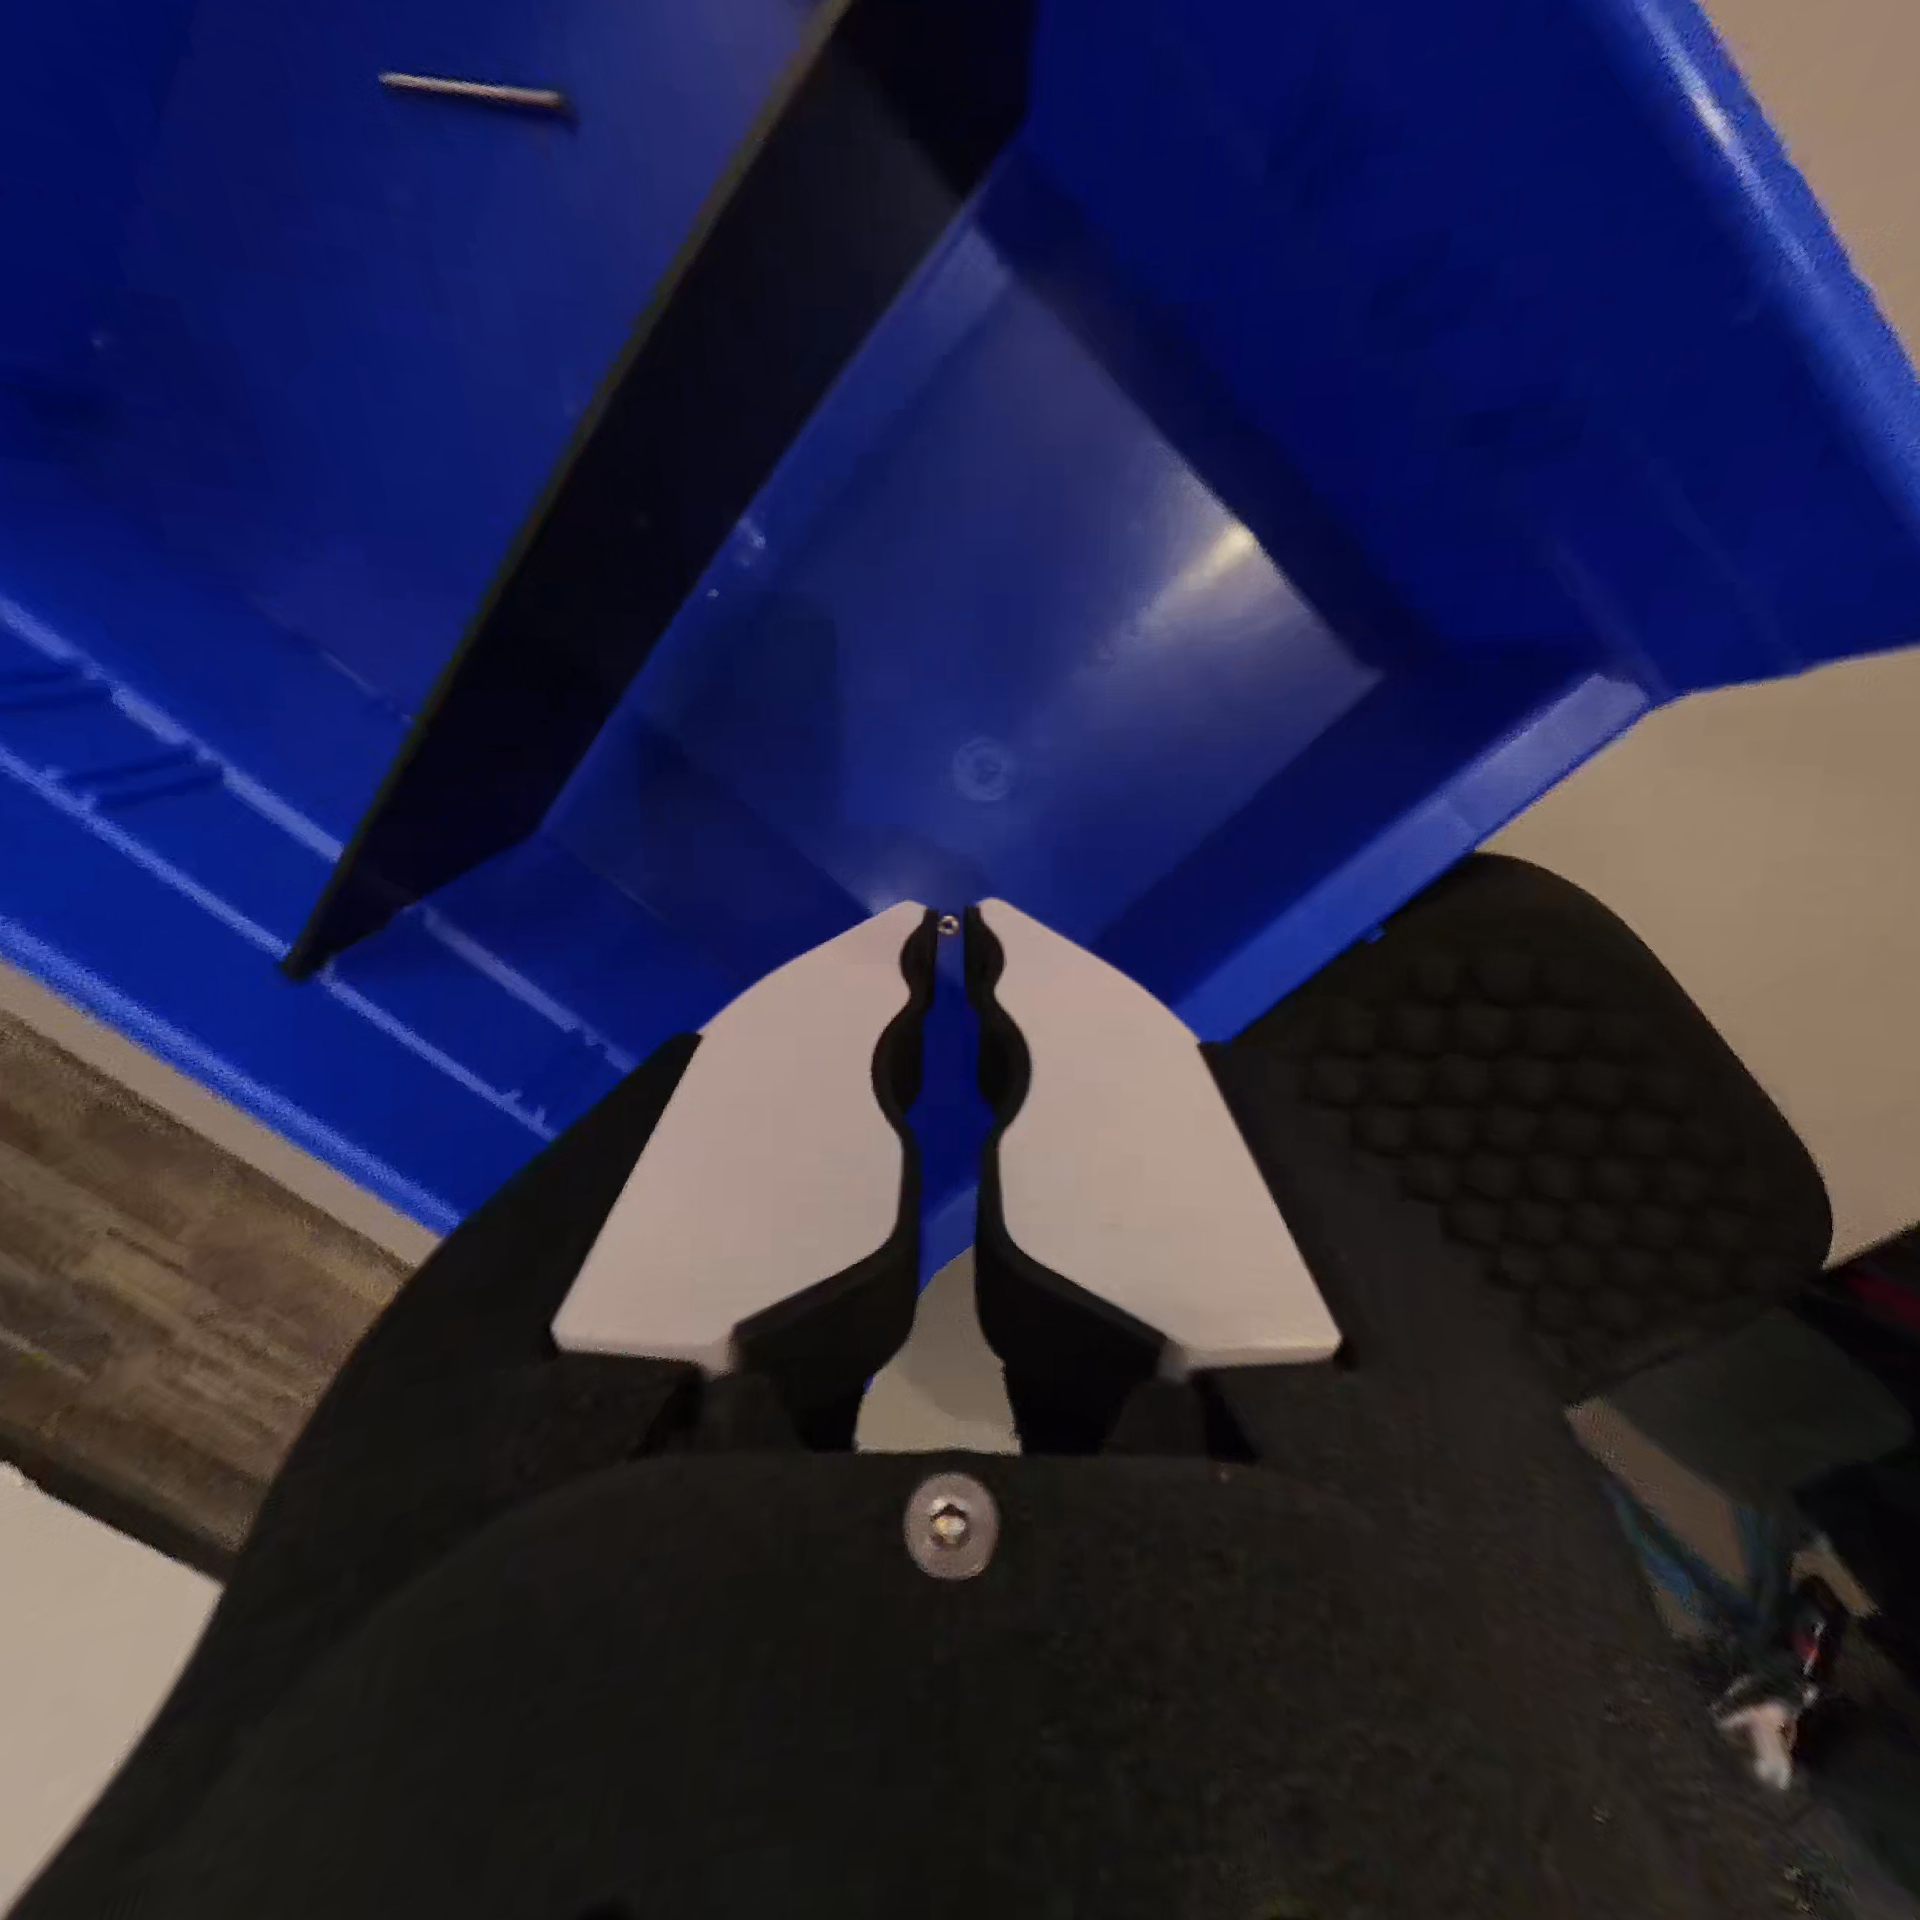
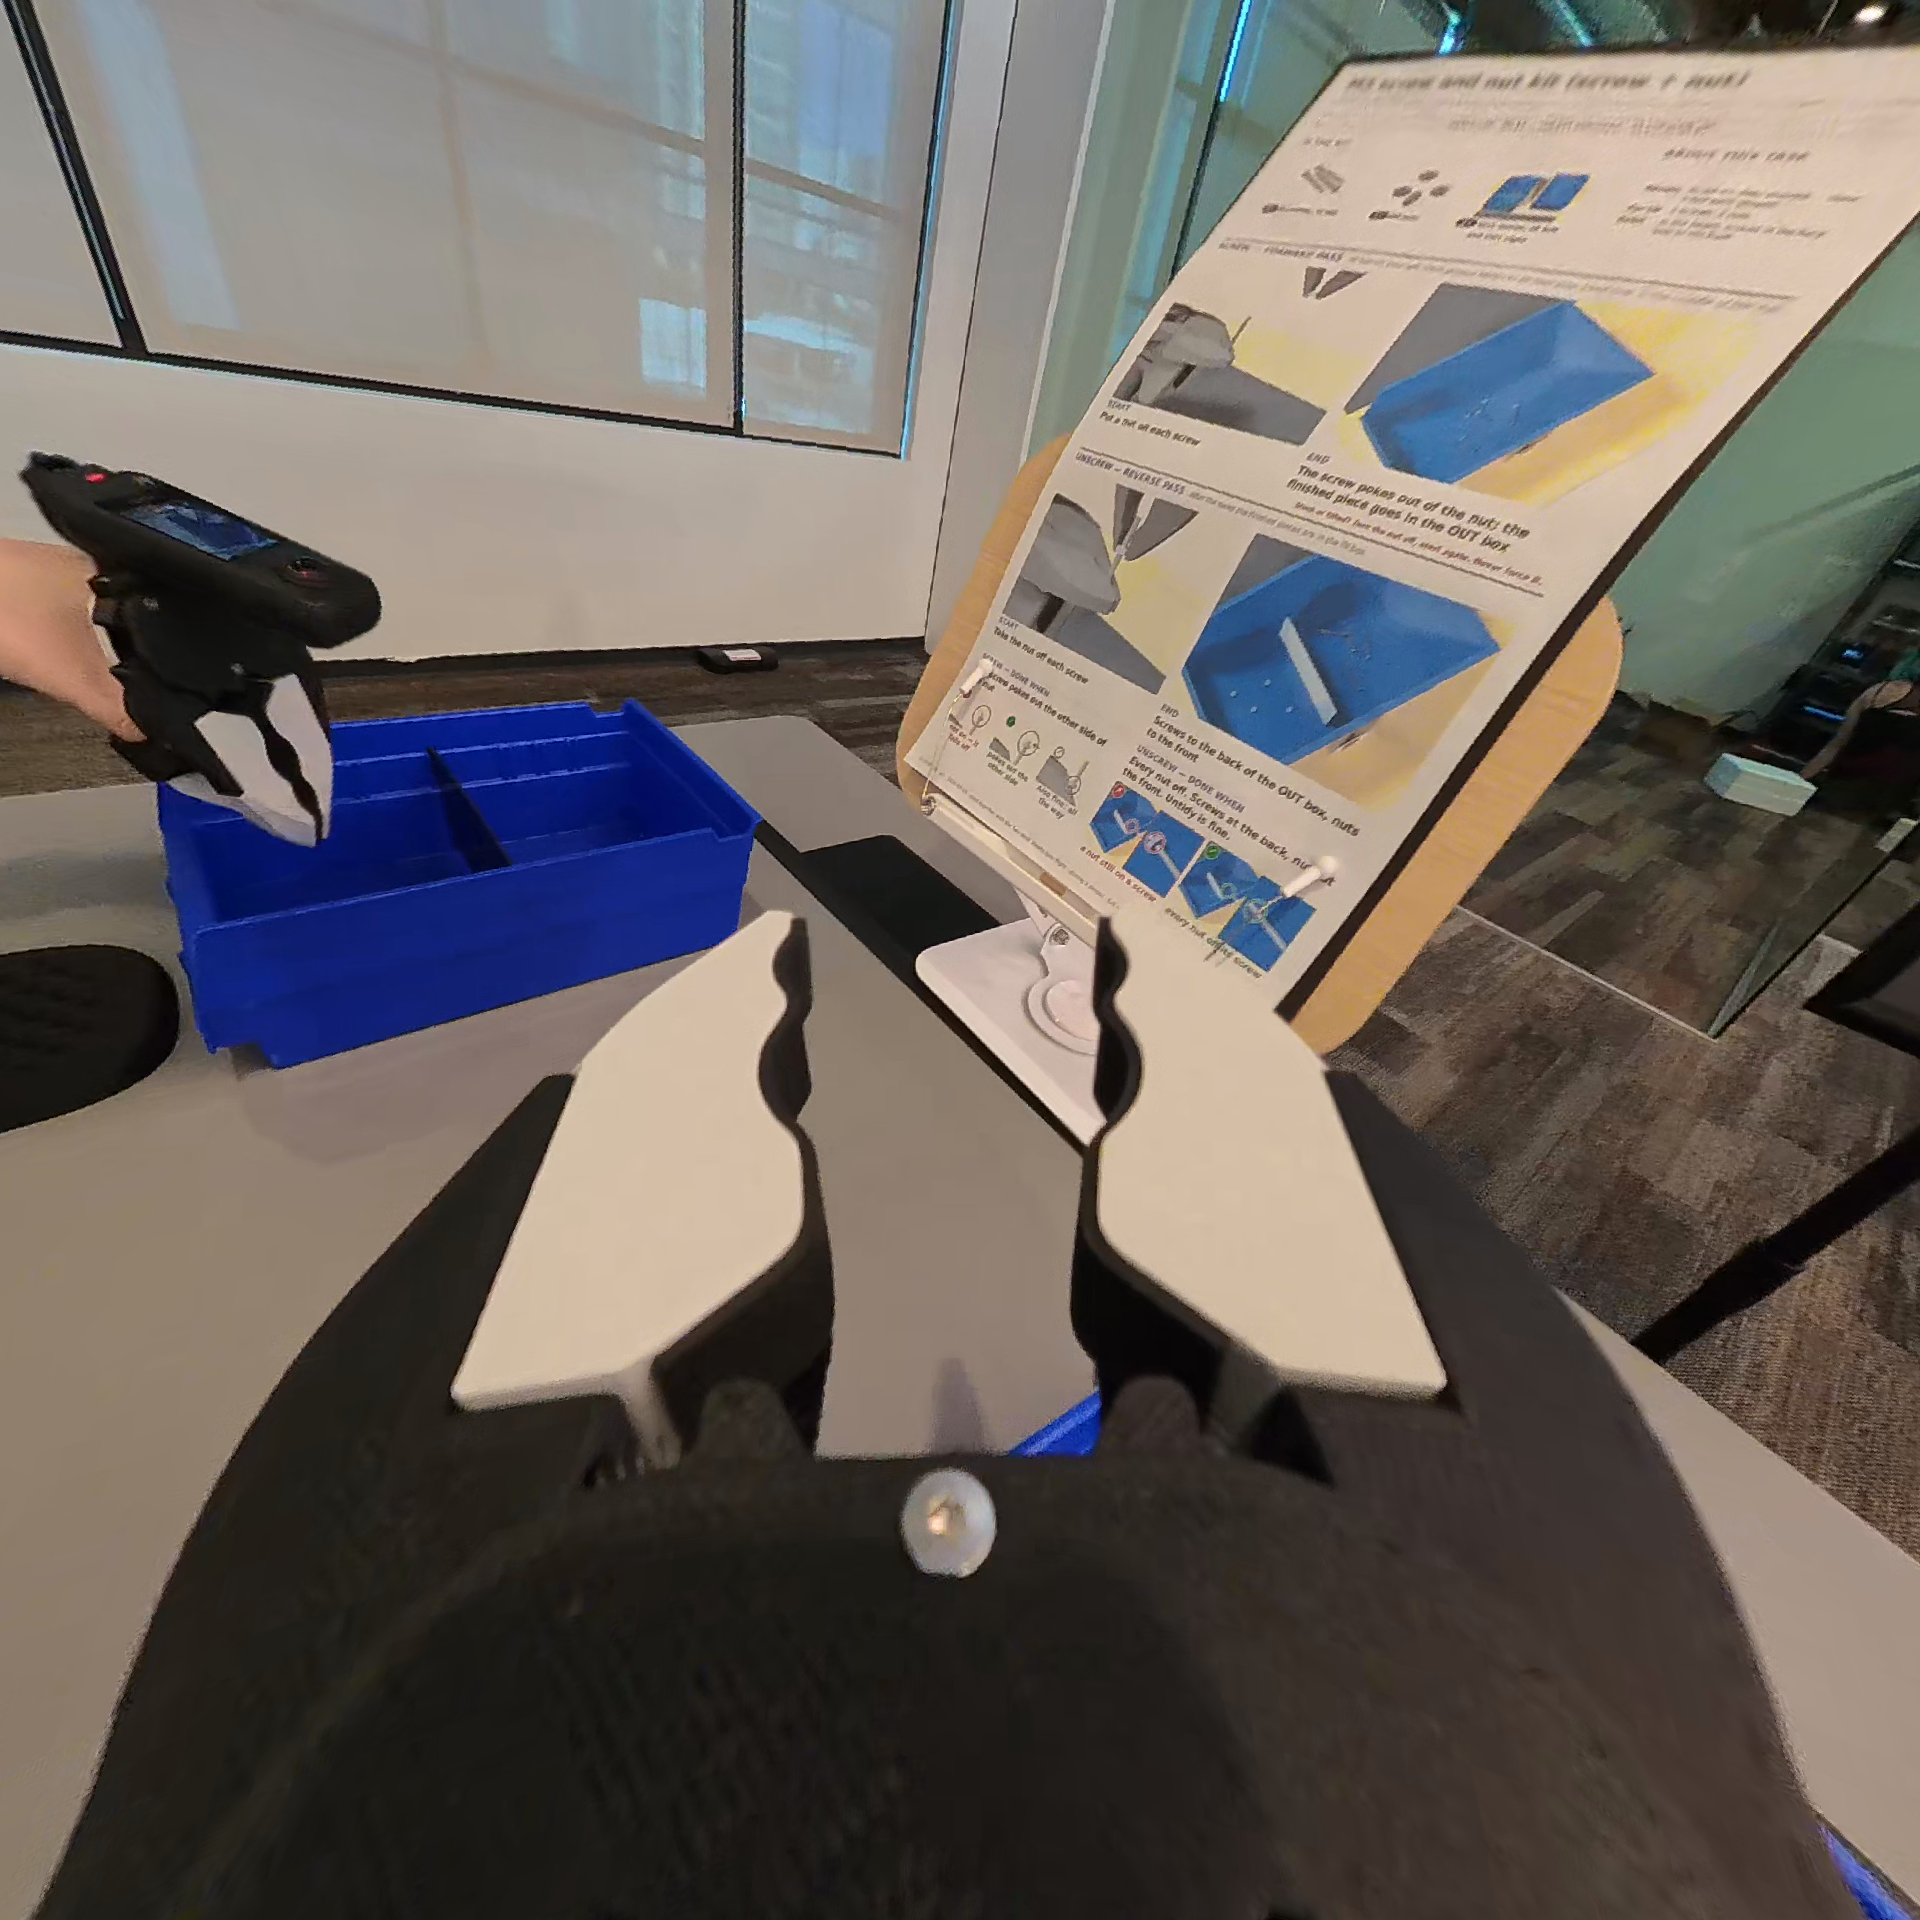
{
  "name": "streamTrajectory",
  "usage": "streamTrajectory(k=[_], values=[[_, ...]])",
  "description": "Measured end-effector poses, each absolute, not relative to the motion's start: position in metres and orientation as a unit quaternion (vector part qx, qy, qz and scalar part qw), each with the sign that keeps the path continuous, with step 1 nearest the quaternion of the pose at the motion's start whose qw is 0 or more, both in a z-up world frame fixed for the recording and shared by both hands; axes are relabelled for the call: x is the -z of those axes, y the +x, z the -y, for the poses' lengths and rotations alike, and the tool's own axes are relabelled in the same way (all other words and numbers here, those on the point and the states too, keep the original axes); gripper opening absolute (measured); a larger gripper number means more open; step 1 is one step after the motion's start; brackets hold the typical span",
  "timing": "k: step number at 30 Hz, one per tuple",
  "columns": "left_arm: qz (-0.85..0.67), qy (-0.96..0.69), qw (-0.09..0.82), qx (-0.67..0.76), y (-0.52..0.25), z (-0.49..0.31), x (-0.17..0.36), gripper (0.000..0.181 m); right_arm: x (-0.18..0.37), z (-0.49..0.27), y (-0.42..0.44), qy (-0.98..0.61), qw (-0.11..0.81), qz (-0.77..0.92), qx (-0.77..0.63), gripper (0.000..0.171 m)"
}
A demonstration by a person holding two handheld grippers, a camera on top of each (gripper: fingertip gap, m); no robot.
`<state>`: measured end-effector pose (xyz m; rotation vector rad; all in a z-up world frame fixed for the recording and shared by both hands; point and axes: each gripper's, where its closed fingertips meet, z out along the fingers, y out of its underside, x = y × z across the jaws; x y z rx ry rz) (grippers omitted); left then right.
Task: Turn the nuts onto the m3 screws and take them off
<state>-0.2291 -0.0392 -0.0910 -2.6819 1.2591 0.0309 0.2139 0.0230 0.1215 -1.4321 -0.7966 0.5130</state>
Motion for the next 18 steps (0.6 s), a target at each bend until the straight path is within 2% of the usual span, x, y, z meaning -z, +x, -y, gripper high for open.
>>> streamTrajectory(k=[5, 11, 18], values=[[-0.527, -0.847, 0.047, -0.050, -0.237, 0.048, 0.108, 0.009, -0.118, -0.025, 0.208, -0.633, 0.648, 0.363, -0.219, 0.053], [-0.579, -0.810, -0.010, -0.093, -0.257, 0.052, 0.131, 0.015, -0.113, -0.026, 0.204, -0.635, 0.642, 0.366, -0.223, 0.053], [-0.621, -0.776, -0.025, -0.111, -0.261, 0.051, 0.149, 0.018, -0.103, -0.029, 0.196, -0.643, 0.630, 0.380, -0.214, 0.053]])
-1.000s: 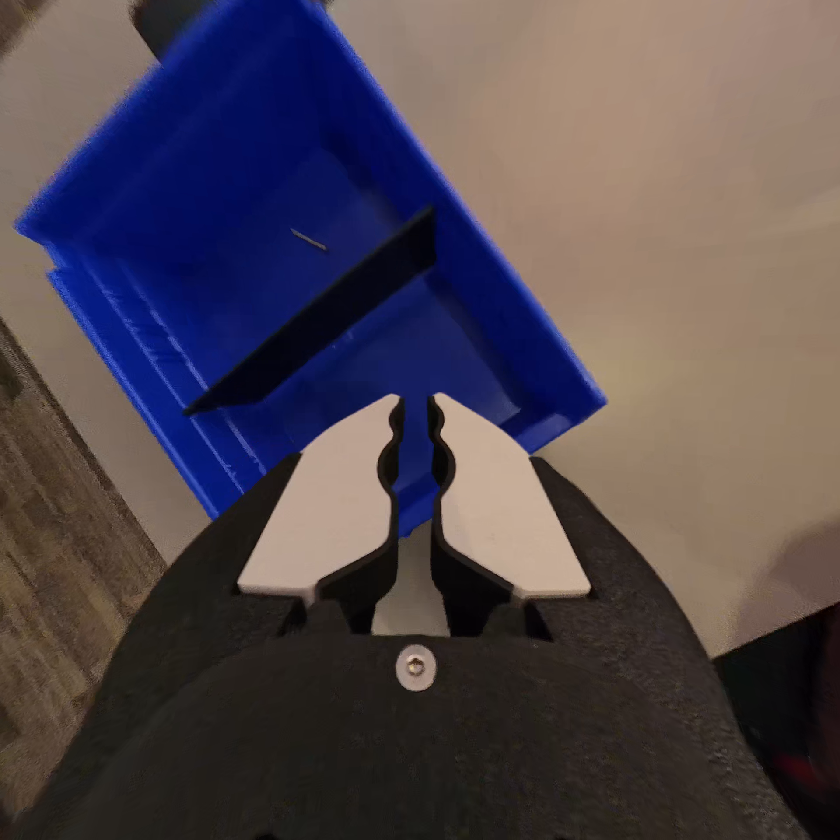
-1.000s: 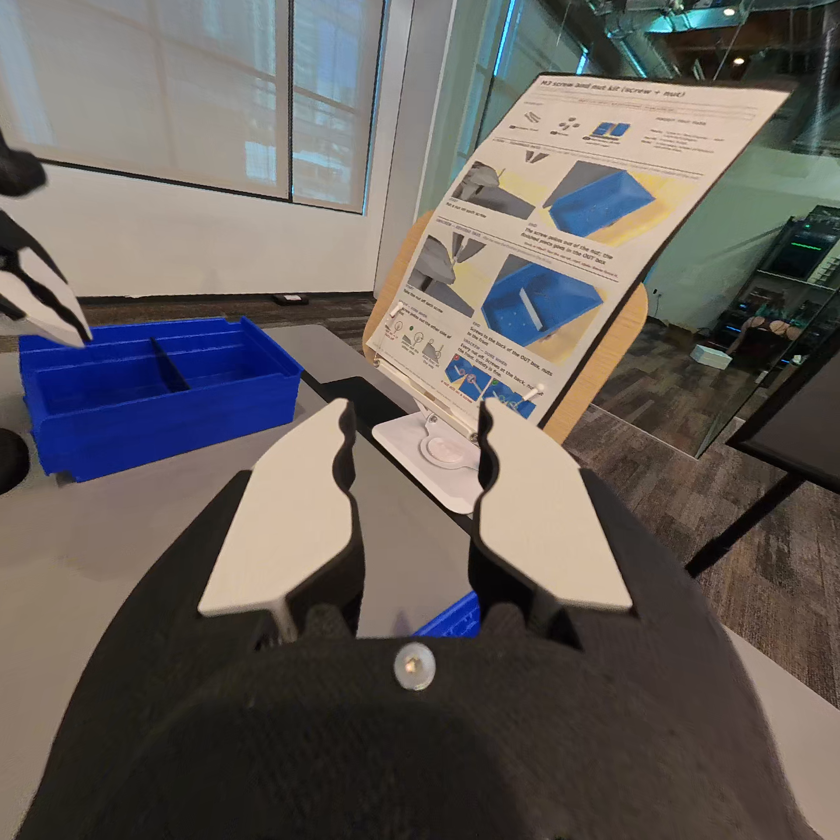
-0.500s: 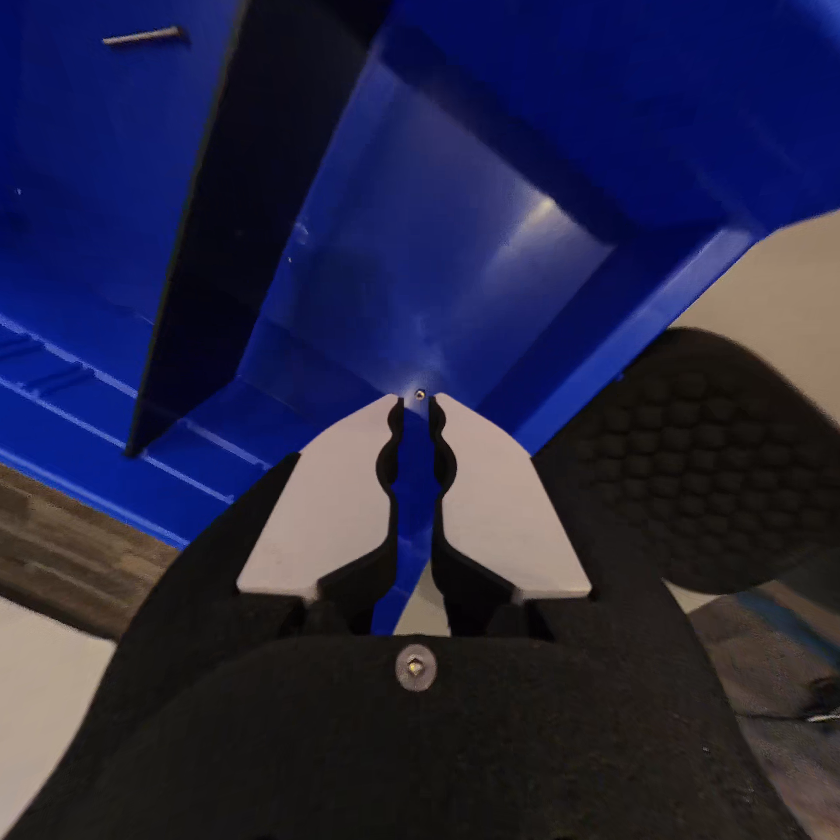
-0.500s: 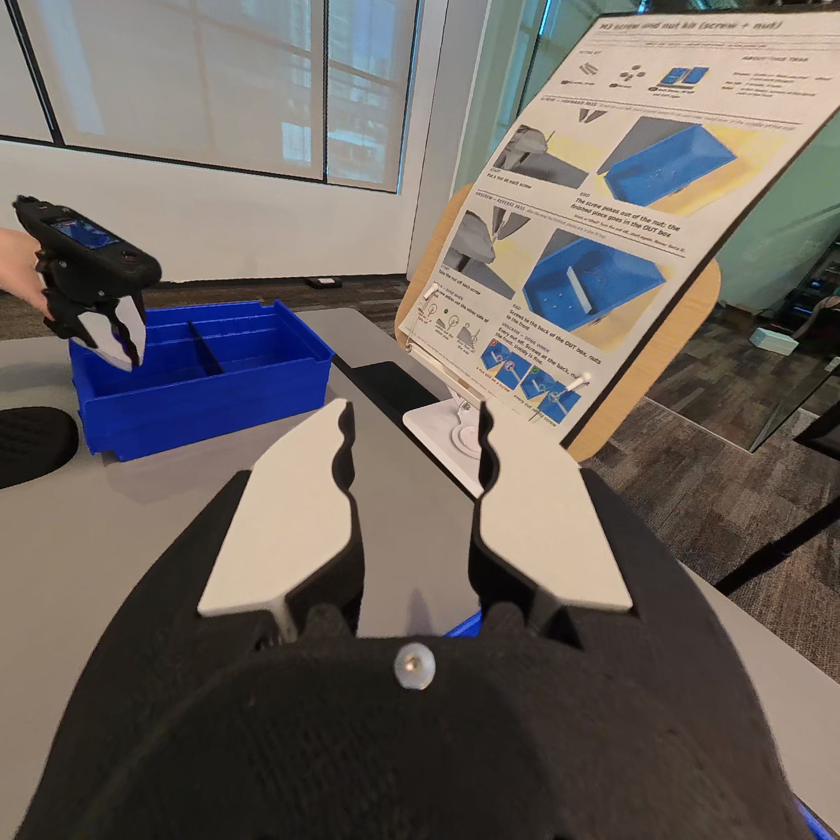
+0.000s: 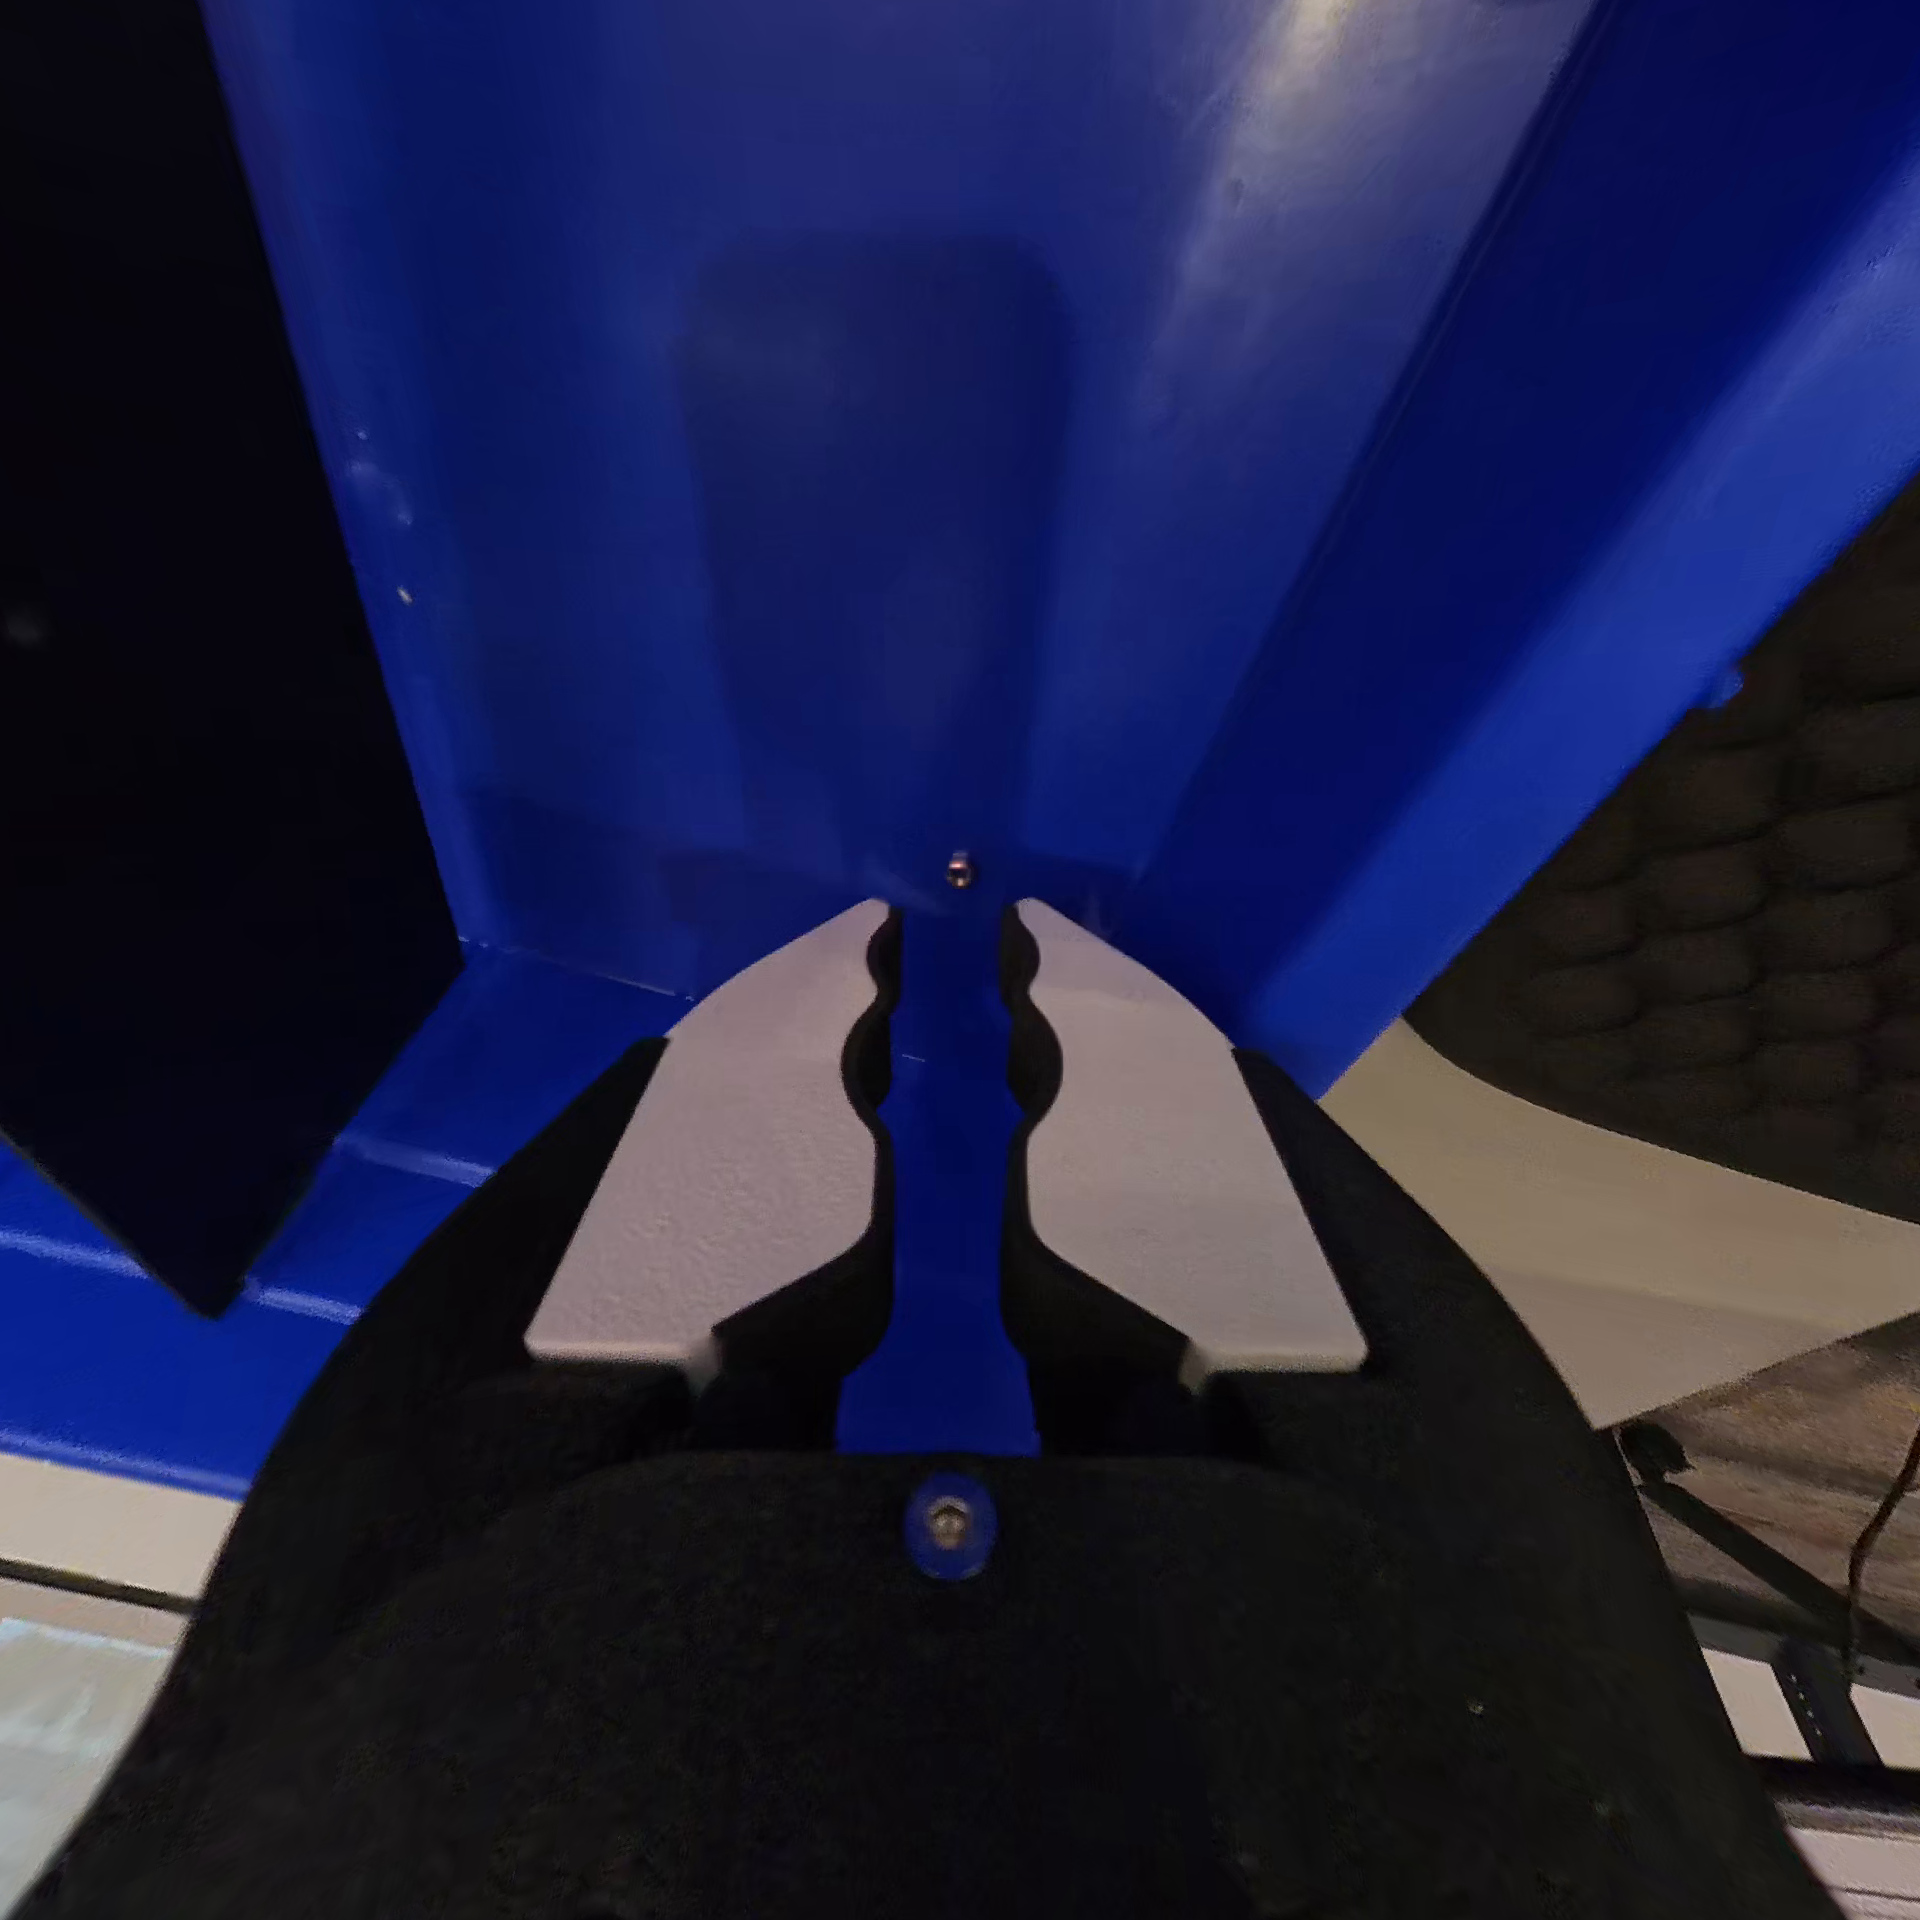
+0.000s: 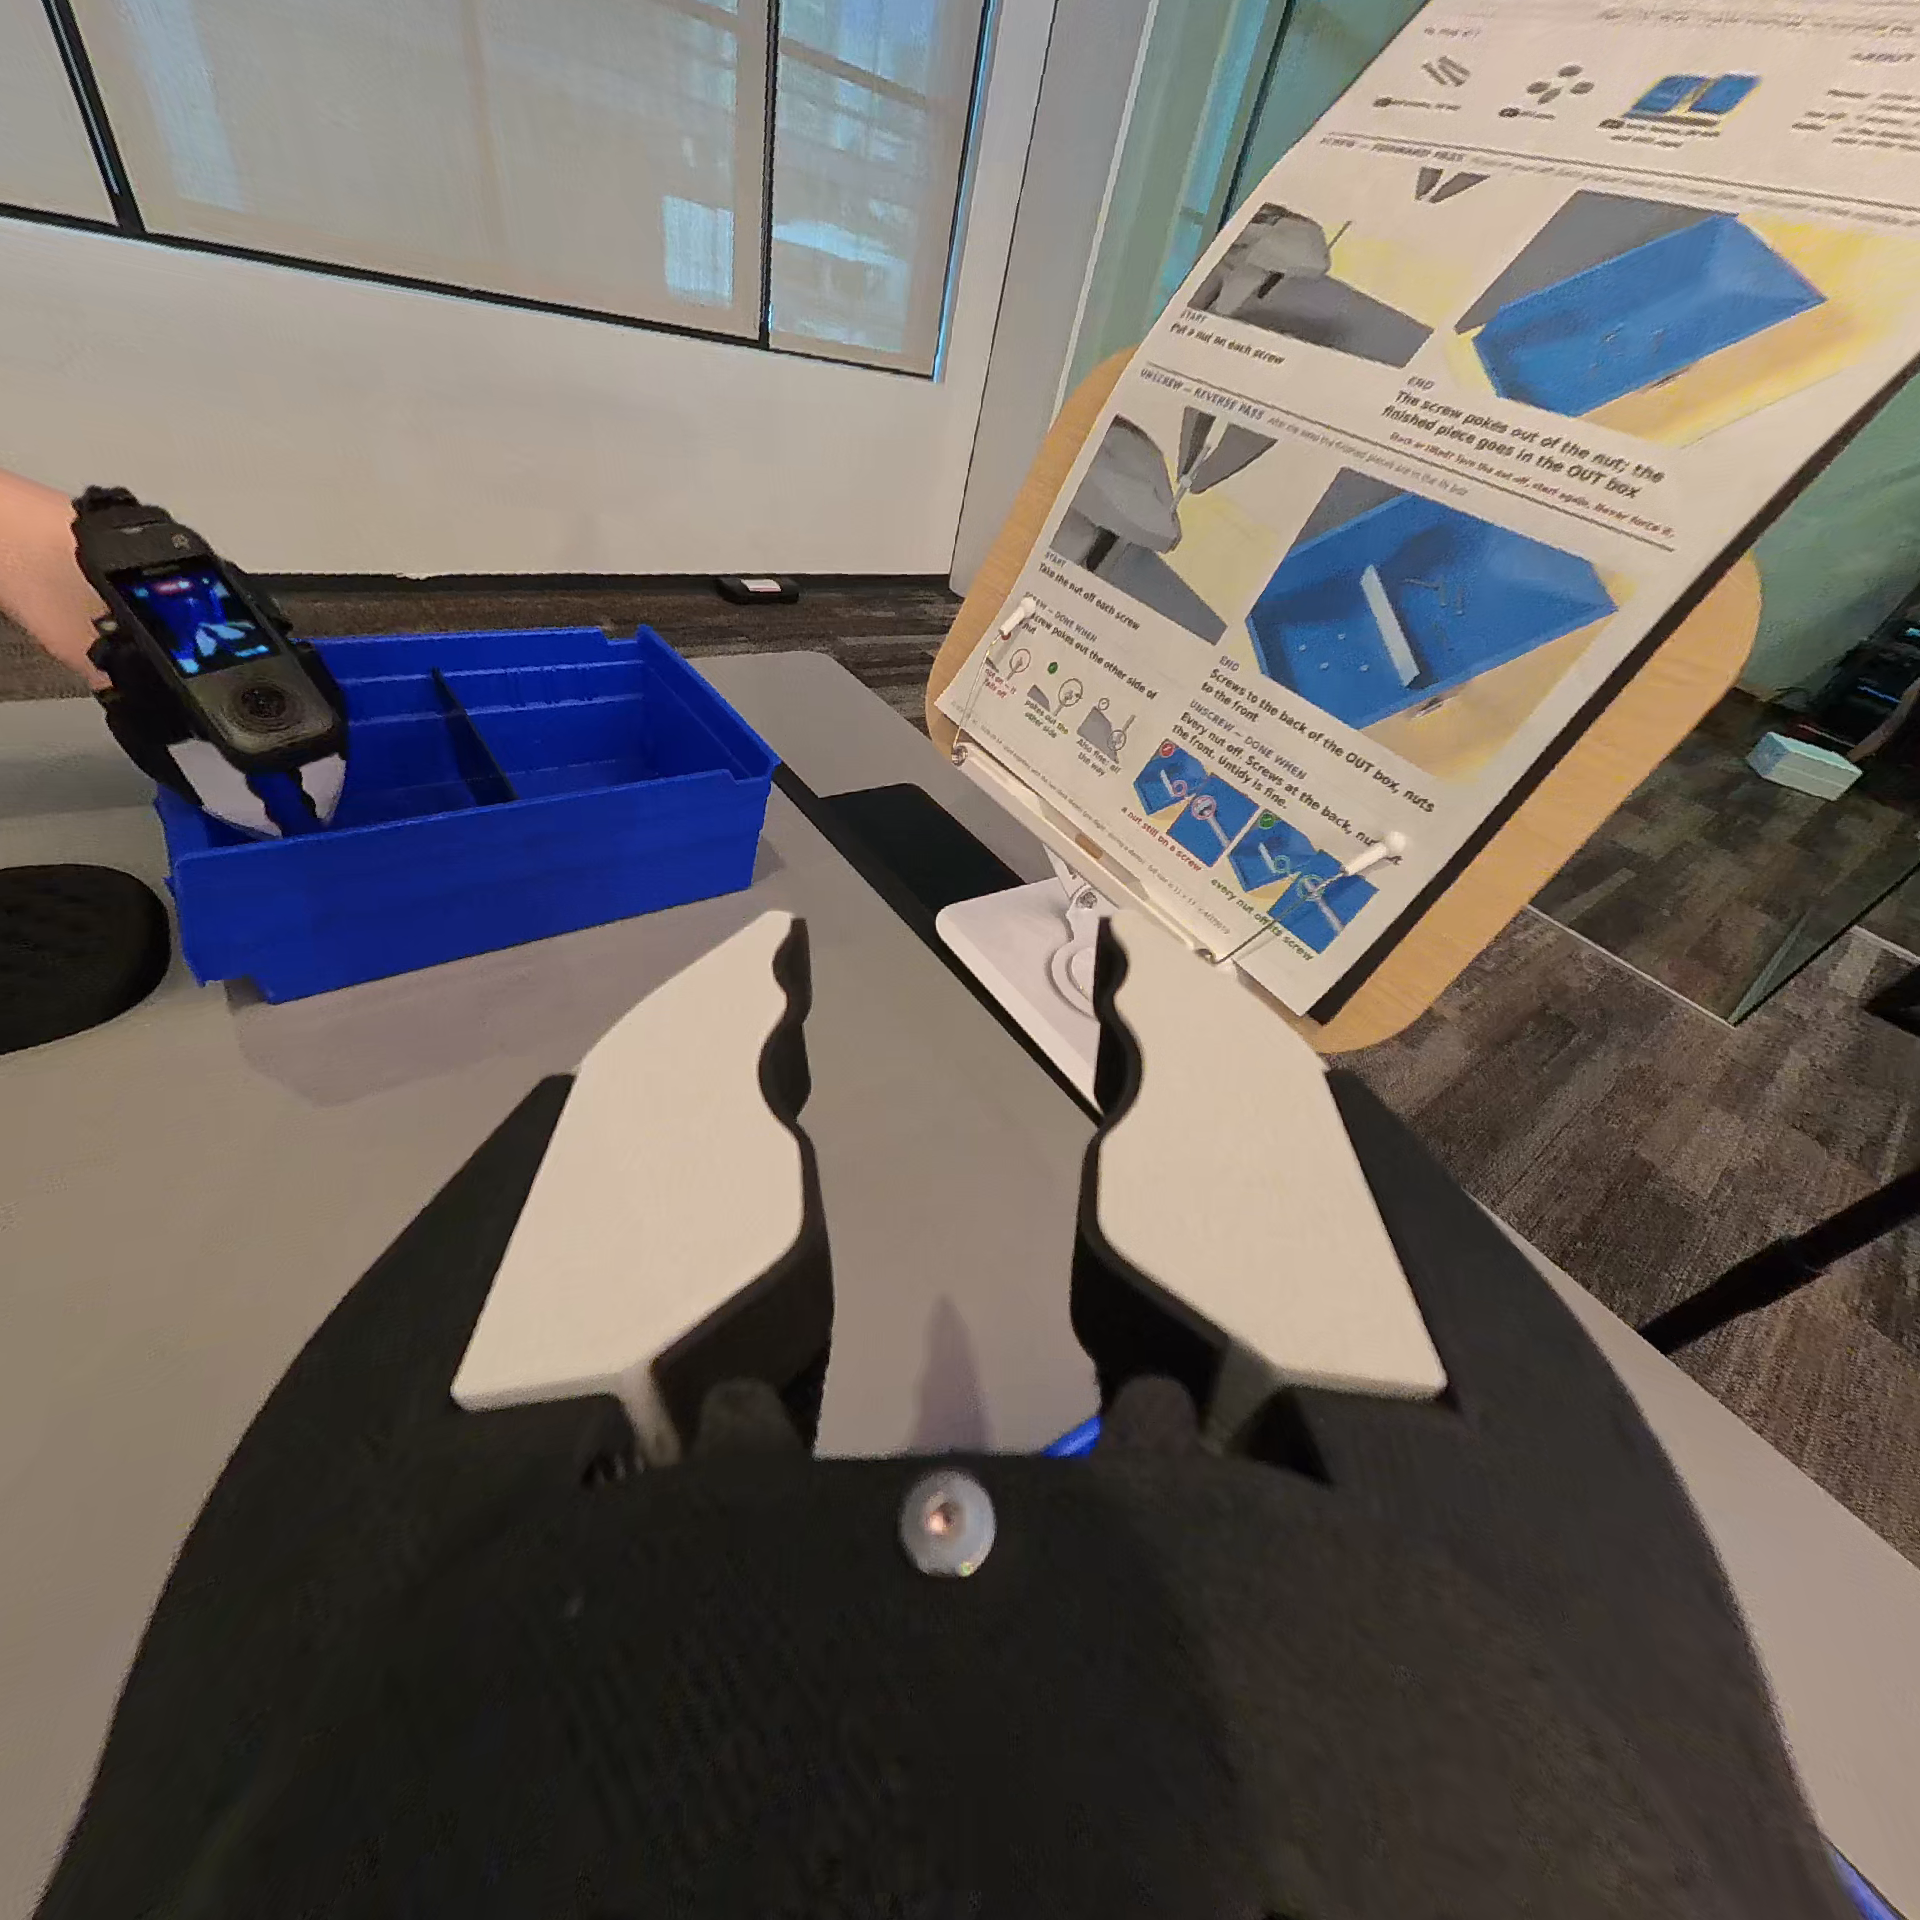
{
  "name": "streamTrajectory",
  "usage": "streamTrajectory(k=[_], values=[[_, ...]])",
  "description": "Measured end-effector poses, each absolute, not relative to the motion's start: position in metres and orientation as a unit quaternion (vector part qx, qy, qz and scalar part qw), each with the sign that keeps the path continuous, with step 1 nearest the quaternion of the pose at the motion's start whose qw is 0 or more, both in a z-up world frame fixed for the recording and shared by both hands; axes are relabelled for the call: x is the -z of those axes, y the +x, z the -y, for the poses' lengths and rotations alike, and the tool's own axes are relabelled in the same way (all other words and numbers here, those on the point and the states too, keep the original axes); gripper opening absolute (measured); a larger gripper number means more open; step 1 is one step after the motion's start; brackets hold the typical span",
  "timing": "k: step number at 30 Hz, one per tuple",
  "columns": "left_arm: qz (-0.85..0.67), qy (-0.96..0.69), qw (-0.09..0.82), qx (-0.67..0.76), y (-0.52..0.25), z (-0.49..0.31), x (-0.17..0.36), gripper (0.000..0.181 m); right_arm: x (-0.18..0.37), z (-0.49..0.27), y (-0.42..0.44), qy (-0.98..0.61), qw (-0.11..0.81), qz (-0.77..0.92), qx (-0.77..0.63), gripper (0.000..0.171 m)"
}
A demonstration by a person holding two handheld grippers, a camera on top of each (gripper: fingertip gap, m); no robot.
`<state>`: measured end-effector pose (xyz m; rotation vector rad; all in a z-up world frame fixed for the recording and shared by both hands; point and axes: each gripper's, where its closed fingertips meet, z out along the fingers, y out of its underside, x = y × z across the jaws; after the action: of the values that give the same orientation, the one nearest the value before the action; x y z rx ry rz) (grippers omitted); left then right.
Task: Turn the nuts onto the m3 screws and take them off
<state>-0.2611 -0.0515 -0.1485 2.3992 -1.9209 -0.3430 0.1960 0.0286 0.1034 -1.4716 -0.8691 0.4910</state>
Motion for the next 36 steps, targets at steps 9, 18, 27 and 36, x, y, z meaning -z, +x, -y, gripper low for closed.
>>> streamTrajectory(k=[9, 18, 27, 36], values=[[0.627, 0.772, 0.021, 0.104, -0.262, 0.049, 0.154, 0.019, -0.097, -0.030, 0.190, -0.648, 0.620, 0.390, -0.208, 0.053], [0.626, 0.774, 0.035, 0.089, -0.261, 0.051, 0.155, 0.017, -0.089, -0.031, 0.183, -0.654, 0.608, 0.401, -0.204, 0.053], [0.647, 0.756, 0.051, 0.083, -0.261, 0.051, 0.155, 0.017, -0.082, -0.032, 0.178, -0.660, 0.596, 0.408, -0.205, 0.053], [0.672, 0.734, 0.070, 0.070, -0.260, 0.053, 0.156, 0.014, -0.075, -0.034, 0.174, -0.666, 0.586, 0.418, -0.196, 0.053]])
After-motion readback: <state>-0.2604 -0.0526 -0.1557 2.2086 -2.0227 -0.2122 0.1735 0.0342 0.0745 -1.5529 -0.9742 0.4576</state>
